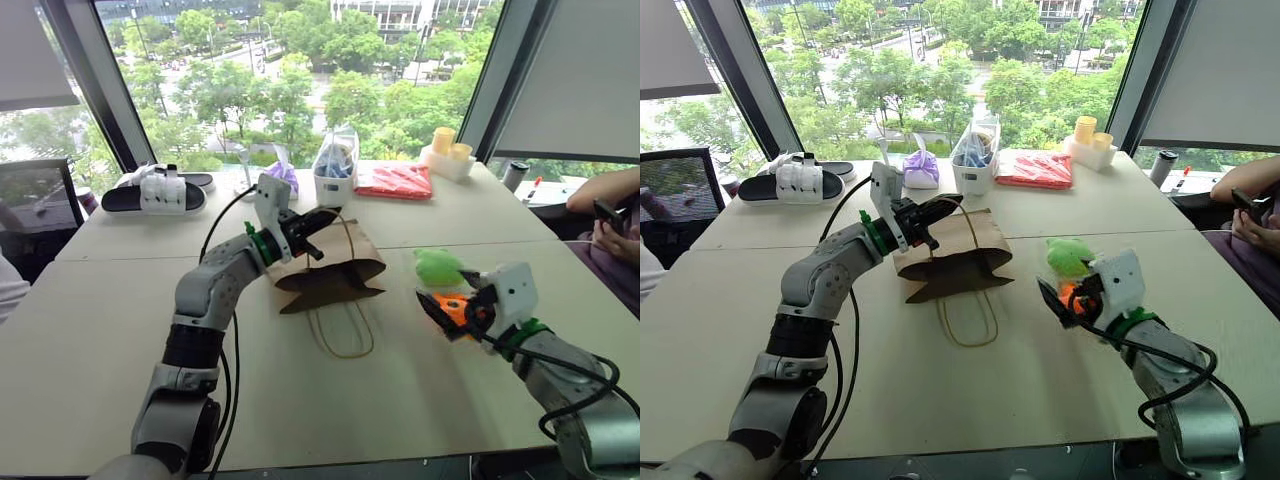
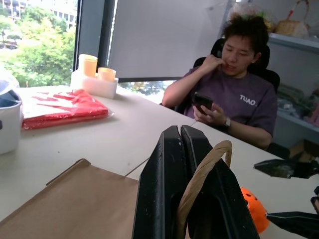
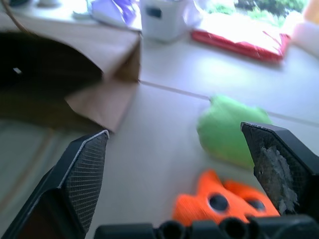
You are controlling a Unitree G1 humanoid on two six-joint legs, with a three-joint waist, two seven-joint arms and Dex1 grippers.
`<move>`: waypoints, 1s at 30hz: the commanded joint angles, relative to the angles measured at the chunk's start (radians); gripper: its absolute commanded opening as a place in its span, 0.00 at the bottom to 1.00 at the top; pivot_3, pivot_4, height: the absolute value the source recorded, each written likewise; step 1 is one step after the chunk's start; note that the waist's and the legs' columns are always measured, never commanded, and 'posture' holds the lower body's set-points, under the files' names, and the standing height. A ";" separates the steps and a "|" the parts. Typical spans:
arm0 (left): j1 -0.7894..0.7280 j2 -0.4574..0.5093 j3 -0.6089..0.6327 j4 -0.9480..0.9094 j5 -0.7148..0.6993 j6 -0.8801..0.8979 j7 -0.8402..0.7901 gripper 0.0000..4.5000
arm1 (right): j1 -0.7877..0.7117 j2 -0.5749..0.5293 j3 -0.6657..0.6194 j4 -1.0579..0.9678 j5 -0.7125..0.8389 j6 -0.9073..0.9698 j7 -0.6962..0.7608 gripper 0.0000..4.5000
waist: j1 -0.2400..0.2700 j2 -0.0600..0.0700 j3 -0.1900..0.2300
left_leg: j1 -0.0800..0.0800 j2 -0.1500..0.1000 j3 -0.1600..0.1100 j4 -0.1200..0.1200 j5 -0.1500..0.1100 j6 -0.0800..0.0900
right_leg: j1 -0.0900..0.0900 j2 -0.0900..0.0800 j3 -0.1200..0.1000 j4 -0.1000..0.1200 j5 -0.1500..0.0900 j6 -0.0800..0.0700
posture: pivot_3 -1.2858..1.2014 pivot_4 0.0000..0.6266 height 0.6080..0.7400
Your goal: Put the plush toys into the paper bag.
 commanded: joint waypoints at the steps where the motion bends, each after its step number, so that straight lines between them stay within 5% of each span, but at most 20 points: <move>1: -0.043 0.004 0.012 -0.001 -0.012 -0.008 -0.012 0.00 | -0.017 -0.006 0.025 0.061 -0.017 -0.001 -0.015 0.97 | -0.002 0.000 0.000 | 0.000 0.000 0.001 0.000 0.000 0.000 | 0.000 0.000 0.000 0.000 0.000 0.000 | 0.52 0.24 1.00; 6: -0.061 -0.005 0.003 0.027 0.019 -0.048 -0.007 0.00 | -0.094 -0.040 0.152 0.292 -0.147 -0.013 -0.068 0.97 | 0.000 0.000 0.000 | 0.002 0.001 0.002 0.001 0.000 0.000 | 0.001 0.000 0.000 0.000 0.000 0.000 | 0.52 0.24 1.00; 9: -0.064 -0.012 0.017 0.027 0.018 -0.053 0.014 0.00 | -0.090 -0.091 0.192 0.314 -0.199 -0.039 -0.056 0.80 | 0.006 -0.001 0.000 | 0.001 0.000 0.002 0.002 0.000 -0.001 | 0.002 0.000 0.000 0.000 0.000 0.000 | 0.52 0.24 1.00; 15: -0.056 -0.014 0.031 0.018 0.003 -0.041 0.031 0.00 | -0.064 -0.140 0.197 0.319 -0.236 -0.104 -0.033 0.13 | 0.004 -0.001 -0.001 | 0.002 0.000 0.001 0.004 0.000 -0.001 | 0.005 0.000 0.000 -0.002 0.001 0.002 | 0.52 0.24 1.00; 17: -0.057 -0.015 0.035 0.023 -0.002 -0.038 0.033 0.00 | -0.051 -0.150 0.175 0.277 -0.218 -0.149 -0.003 0.00 | 0.005 -0.001 -0.001 | 0.002 0.000 0.001 0.004 0.000 -0.001 | 0.005 0.000 0.000 -0.002 0.001 0.002 | 0.52 0.24 1.00; 22: -0.065 -0.015 0.049 0.039 -0.021 -0.027 0.036 0.00 | -0.054 -0.149 0.088 0.006 0.019 -0.147 0.174 0.00 | -0.002 0.000 0.000 | 0.001 0.000 0.001 0.004 0.000 -0.001 | 0.004 0.000 0.000 -0.002 0.001 0.002 | 0.52 0.24 1.00; 30: -0.079 -0.025 0.057 0.045 -0.058 0.009 0.028 0.00 | -0.206 -0.109 0.262 -0.085 0.089 -0.013 0.179 0.00 | 0.004 -0.001 0.000 | 0.001 0.001 0.001 0.005 -0.002 0.003 | 0.005 0.000 0.000 -0.002 0.001 0.002 | 0.52 0.24 1.00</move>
